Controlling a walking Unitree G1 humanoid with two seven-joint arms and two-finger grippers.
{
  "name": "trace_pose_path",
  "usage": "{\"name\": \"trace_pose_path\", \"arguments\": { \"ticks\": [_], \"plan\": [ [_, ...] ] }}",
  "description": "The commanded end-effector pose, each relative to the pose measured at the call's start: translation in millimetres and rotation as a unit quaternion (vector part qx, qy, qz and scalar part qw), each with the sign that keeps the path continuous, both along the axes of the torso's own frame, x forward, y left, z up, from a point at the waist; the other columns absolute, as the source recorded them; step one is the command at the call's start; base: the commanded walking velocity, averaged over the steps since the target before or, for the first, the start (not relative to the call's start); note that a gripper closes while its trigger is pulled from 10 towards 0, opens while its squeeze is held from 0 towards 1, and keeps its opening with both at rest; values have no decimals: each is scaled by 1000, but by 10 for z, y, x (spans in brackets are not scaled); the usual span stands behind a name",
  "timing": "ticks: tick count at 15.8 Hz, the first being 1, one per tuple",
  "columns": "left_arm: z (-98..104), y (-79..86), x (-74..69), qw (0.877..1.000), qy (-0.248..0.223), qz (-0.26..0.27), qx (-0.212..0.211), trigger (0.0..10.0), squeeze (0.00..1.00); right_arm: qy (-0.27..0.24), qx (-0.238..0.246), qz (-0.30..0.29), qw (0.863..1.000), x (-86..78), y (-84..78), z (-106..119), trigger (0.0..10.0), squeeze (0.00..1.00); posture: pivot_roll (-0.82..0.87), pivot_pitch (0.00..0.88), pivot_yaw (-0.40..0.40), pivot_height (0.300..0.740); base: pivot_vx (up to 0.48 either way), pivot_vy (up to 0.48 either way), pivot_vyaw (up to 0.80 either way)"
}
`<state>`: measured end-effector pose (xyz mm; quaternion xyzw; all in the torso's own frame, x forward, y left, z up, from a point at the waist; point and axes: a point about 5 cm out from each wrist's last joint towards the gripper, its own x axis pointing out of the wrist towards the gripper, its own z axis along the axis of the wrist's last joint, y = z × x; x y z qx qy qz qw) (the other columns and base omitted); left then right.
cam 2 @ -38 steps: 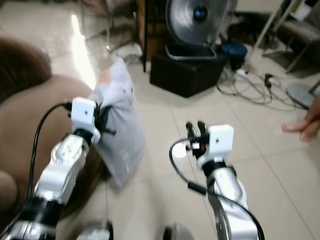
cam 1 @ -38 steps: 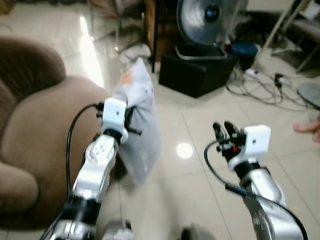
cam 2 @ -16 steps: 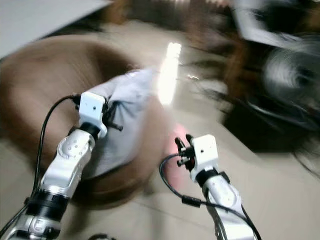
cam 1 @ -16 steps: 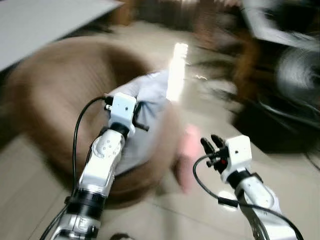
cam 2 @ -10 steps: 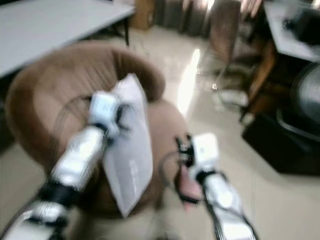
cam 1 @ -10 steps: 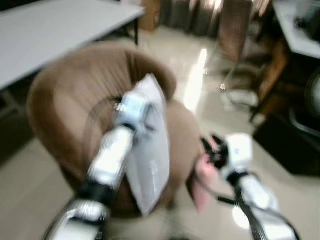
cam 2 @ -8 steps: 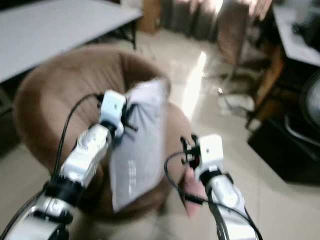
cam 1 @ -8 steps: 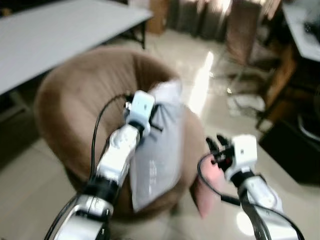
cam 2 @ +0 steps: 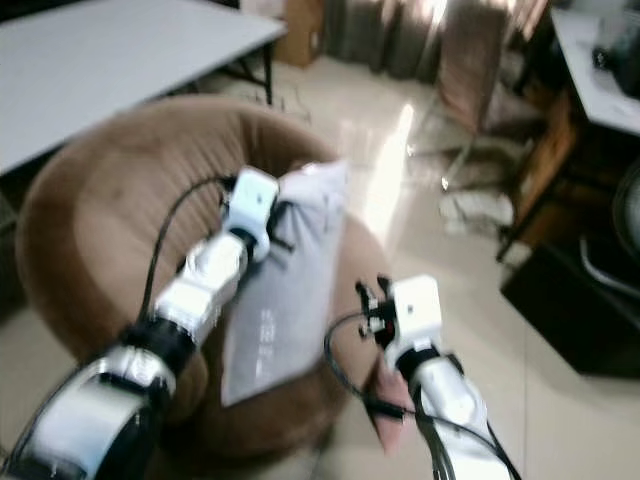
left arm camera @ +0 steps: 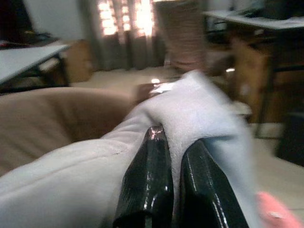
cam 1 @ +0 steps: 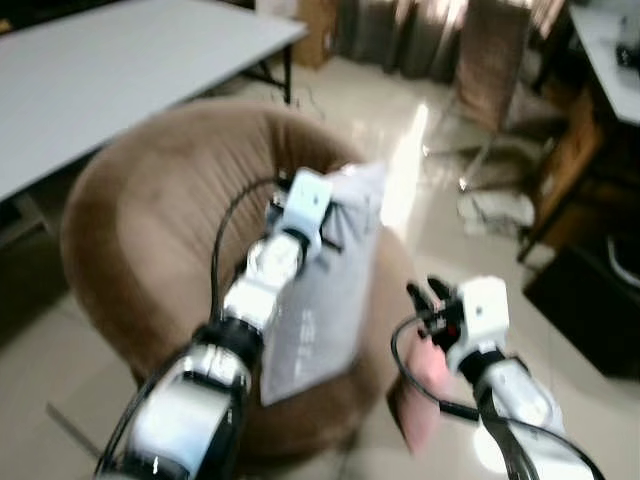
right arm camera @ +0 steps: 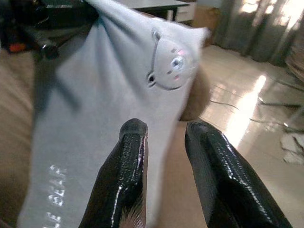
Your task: Move the pillow to the sofa from floor
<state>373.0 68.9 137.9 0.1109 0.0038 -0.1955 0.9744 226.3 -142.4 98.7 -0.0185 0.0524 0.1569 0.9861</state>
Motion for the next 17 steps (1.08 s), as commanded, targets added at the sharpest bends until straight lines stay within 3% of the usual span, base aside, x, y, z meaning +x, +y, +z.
{"name": "trace_pose_path", "arguments": {
  "ticks": [1, 5, 6, 8, 10, 12, 14, 15, 16, 17],
  "plan": [
    [125, 118, 92, 999, -27, 34, 11, 10000, 0, -5, 5, 11, 1000, -4, 43, 32, 10000, 0, -3, 13, -46, 740, 337, 0, 0],
    [-12, 380, 159, 991, 18, 102, 83, 10000, 0, 13, -3, 34, 999, -58, 59, -24, 10000, 0, -3, 11, -44, 740, 0, 0, 0],
    [-158, 553, 135, 982, 58, 130, 126, 10000, 0, 28, -11, 52, 998, -99, 61, -79, 10000, 0, 1, 9, -46, 740, 0, 0, 0],
    [-347, 761, 69, 967, 107, 170, 156, 10000, 0, 34, -20, 69, 997, -117, 60, -114, 10000, 0, 10, 12, -50, 740, 0, 0, 0],
    [-418, 1023, 19, 949, 112, 228, 187, 10000, 0, 36, -20, 88, 995, -104, 72, -122, 10000, 0, 22, 19, -56, 740, 0, 0, 0],
    [-349, 1239, 18, 937, 86, 272, 202, 10000, 0, 34, -13, 112, 993, -102, 104, -118, 10000, 0, 22, 19, -56, 740, 0, 0, 0],
    [-383, 1427, -27, 925, 105, 298, 212, 10000, 0, 51, 1, 157, 986, -151, 173, -161, 10000, 0, 33, 27, -58, 740, 0, 0, 0],
    [-463, 1495, -79, 923, 131, 298, 207, 10000, 0, 75, 5, 226, 971, -256, 250, -233, 10000, 0, 44, 31, -64, 740, 0, 0, 0],
    [-474, 1491, -83, 924, 134, 296, 201, 10000, 0, 80, 2, 242, 967, -284, 261, -251, 10000, 0, 44, 31, -64, 740, 0, 0, 0],
    [-480, 1452, -79, 930, 137, 288, 181, 10000, 1000, 90, 9, 273, 958, -341, 282, -270, 10000, 0, 44, 31, -64, 740, 0, 0, 0]
  ]
}}
